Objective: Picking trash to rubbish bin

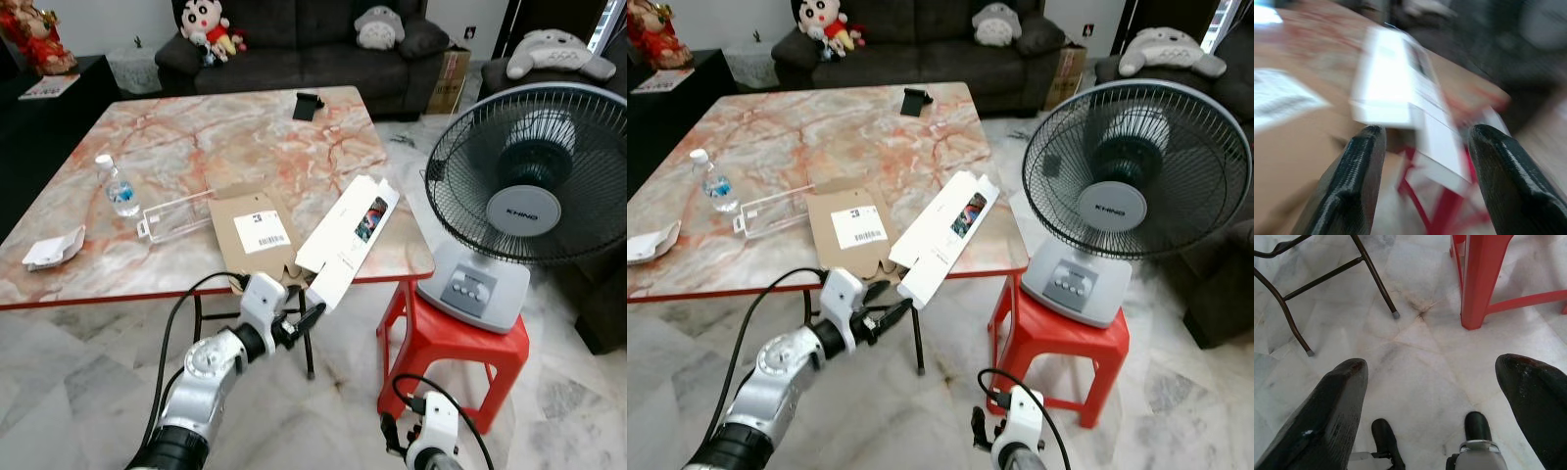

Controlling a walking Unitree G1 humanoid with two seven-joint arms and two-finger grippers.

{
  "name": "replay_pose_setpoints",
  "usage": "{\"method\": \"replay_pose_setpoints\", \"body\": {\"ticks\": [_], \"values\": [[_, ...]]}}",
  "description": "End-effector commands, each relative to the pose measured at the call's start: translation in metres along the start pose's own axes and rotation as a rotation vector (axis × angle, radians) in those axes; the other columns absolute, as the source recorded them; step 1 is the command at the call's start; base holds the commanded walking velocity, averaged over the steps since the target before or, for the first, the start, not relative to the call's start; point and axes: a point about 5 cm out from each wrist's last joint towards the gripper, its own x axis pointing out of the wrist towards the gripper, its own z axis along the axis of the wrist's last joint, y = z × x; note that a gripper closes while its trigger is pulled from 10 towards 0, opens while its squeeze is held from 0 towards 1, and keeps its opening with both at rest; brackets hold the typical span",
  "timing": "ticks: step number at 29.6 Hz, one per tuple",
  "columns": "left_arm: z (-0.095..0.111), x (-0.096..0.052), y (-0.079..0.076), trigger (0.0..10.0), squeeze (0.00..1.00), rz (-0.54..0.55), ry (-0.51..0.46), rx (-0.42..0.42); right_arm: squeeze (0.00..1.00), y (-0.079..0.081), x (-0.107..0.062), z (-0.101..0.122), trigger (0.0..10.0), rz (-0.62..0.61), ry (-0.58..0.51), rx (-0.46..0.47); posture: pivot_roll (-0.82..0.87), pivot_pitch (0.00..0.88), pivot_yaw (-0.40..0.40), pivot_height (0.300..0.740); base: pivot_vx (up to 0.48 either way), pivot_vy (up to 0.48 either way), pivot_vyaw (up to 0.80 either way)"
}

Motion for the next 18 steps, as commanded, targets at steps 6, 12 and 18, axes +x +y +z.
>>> {"method": "replay_pose_setpoints", "body": {"ticks": [6,12,18], "values": [[-0.001,0.007,0.009,10.0,0.00,0.085,-0.008,-0.161,0.00,0.003,0.001,0.001,10.0,0.002,0.004,-0.001,-0.09,0.000,0.037,0.740,0.000,0.000,0.00],[-0.014,0.020,-0.014,10.0,0.00,-0.044,0.063,-0.261,0.00,0.002,0.001,0.001,10.0,-0.002,0.000,0.004,-0.10,0.000,0.043,0.740,0.000,0.000,0.00],[-0.018,0.032,-0.026,10.0,0.00,-0.089,0.095,-0.279,0.00,0.000,0.001,0.002,10.0,-0.009,-0.005,0.010,-0.11,0.000,0.047,0.740,0.000,0.000,0.00]]}}
